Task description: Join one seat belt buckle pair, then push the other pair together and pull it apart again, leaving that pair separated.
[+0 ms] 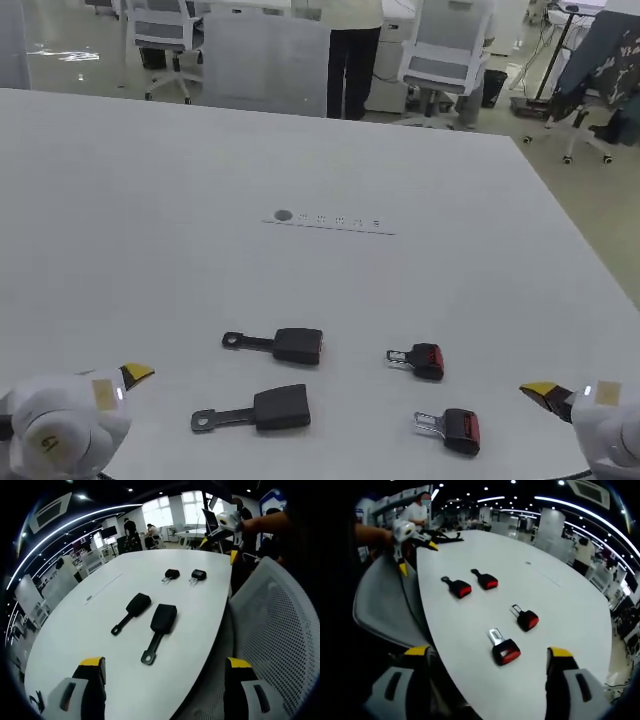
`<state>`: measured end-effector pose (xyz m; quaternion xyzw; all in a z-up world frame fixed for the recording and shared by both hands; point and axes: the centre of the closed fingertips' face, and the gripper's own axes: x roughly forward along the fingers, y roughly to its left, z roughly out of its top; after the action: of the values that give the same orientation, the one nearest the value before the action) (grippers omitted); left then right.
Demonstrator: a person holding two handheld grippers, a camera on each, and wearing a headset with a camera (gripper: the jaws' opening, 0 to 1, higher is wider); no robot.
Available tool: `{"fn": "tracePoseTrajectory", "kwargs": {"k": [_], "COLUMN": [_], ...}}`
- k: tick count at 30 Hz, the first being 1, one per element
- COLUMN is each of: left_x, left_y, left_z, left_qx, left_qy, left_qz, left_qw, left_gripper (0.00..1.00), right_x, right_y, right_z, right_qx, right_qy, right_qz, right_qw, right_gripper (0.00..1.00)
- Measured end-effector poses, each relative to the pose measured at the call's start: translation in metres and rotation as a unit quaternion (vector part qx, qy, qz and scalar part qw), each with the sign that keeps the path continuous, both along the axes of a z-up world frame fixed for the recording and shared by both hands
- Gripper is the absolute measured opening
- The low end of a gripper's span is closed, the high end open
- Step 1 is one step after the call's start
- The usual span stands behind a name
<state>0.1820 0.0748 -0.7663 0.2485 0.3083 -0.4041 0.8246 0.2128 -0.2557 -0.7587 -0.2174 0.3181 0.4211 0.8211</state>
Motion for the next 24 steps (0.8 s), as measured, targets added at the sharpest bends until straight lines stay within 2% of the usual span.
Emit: {"fn": "tracePoseTrajectory", "kwargs": {"k": [3, 5, 9, 11, 12, 16, 21, 22, 24], "left_x": [-0.003, -0.001, 0.001, 0.004, 0.005, 0.013, 0.019, 0.024, 0.031], "left_y": [-0.002, -0.002, -0.003, -0.004, -0.005, -0.010, -0.018, -0.017, -0.019], "left_z": [-0.003, -0.001, -0.003, -0.004, -0.003, 0.001, -0.003, -0.006, -0.009], "left_qx": [0.002, 0.005, 0.005, 0.010, 0.010, 0.003, 0.014, 0.026, 0.023], "left_qy": [0.005, -0.005, 0.000, 0.000, -0.001, -0.005, -0.006, -0.010, -0.009], "left_qz": [-0.007, -0.011, -0.012, -0.014, -0.013, -0.009, -0.024, -0.028, -0.023], "left_qw": [1.0000, 0.9999, 0.9999, 0.9999, 0.9999, 0.9999, 0.9996, 0.9992, 0.9994], "left_gripper": [1.00, 1.00, 1.00, 0.98, 0.97, 0.97, 0.95, 0.93, 0.89], "right_x": [0.002, 0.002, 0.004, 0.010, 0.011, 0.012, 0.013, 0.014, 0.013], "right_y": [0.000, 0.003, 0.006, 0.005, 0.006, 0.005, 0.003, 0.003, 0.003], "right_z": [-0.002, -0.004, -0.007, -0.003, -0.002, -0.001, -0.003, -0.006, -0.012], "right_qx": [-0.001, -0.005, -0.013, -0.020, -0.015, -0.020, -0.025, -0.030, -0.030], "right_qy": [0.004, 0.004, -0.001, -0.018, -0.019, -0.025, -0.025, -0.025, -0.016], "right_qz": [0.000, 0.004, 0.013, 0.011, 0.010, 0.015, 0.018, 0.020, 0.025], "right_qw": [1.0000, 1.0000, 0.9998, 0.9996, 0.9996, 0.9994, 0.9992, 0.9990, 0.9991], "right_gripper": [0.98, 0.98, 0.94, 0.87, 0.85, 0.86, 0.83, 0.81, 0.76]}}
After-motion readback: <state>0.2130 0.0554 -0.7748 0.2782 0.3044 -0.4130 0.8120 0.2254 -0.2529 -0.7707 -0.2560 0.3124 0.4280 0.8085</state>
